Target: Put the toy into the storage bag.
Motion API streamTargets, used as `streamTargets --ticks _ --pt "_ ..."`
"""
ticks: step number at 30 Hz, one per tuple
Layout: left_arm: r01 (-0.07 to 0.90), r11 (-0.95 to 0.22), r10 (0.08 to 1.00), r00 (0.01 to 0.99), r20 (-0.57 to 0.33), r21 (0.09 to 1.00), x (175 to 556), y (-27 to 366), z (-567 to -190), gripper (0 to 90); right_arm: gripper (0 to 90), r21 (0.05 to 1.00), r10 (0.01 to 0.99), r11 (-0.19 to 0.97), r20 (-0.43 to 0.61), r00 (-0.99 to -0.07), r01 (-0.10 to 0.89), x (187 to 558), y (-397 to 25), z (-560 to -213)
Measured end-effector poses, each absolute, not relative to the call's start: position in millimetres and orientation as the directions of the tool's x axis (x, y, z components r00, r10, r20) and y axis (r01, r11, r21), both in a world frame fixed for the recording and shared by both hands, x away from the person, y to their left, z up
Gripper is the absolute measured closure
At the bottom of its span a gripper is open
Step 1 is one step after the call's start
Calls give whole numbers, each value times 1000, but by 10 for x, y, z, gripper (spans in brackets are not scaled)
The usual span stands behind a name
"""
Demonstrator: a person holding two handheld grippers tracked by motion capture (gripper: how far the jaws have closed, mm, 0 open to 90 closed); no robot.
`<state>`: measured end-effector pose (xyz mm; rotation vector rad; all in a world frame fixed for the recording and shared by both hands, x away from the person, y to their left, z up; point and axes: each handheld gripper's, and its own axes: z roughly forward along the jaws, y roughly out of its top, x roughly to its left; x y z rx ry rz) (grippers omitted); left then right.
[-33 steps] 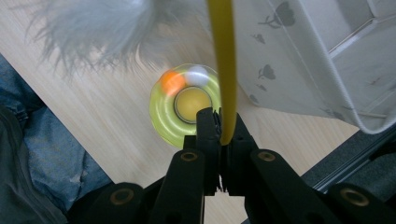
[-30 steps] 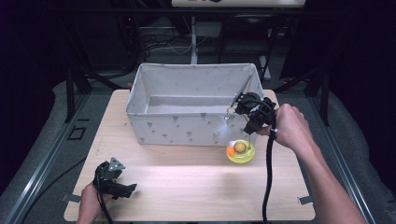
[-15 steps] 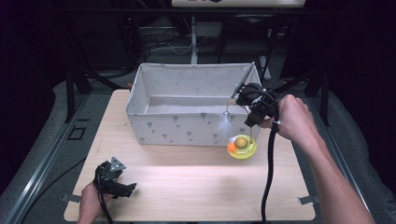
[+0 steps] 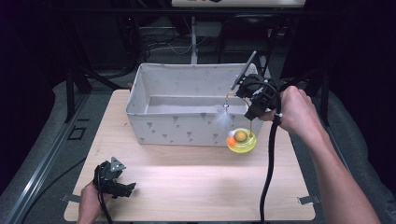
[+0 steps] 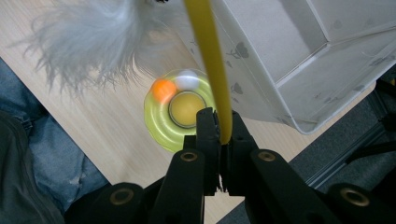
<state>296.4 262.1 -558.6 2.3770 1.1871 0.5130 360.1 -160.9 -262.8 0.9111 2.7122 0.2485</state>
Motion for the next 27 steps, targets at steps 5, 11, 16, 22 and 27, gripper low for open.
streamTargets --ticks 5,11,16,22,27 --pt "660 -538 817 562 129 525 2963 2624 -5587 34 875 249 606 792 -205 -769 558 3599 -1595 -2550" --pt "660 -540 815 564 131 522 2965 2620 -5593 34 875 255 604 793 -211 -769 553 3608 -1579 -2451" --pt "658 -541 814 565 131 523 2966 2617 -5596 34 875 256 600 797 -222 -769 548 3616 -1563 -2362" --pt "657 -541 814 566 131 525 2969 2616 -5595 34 875 263 597 799 -235 -767 541 3628 -1543 -2243" --pt "658 -538 816 563 129 528 2969 2619 -5591 34 875 270 598 798 -243 -764 538 3640 -1524 -2148"
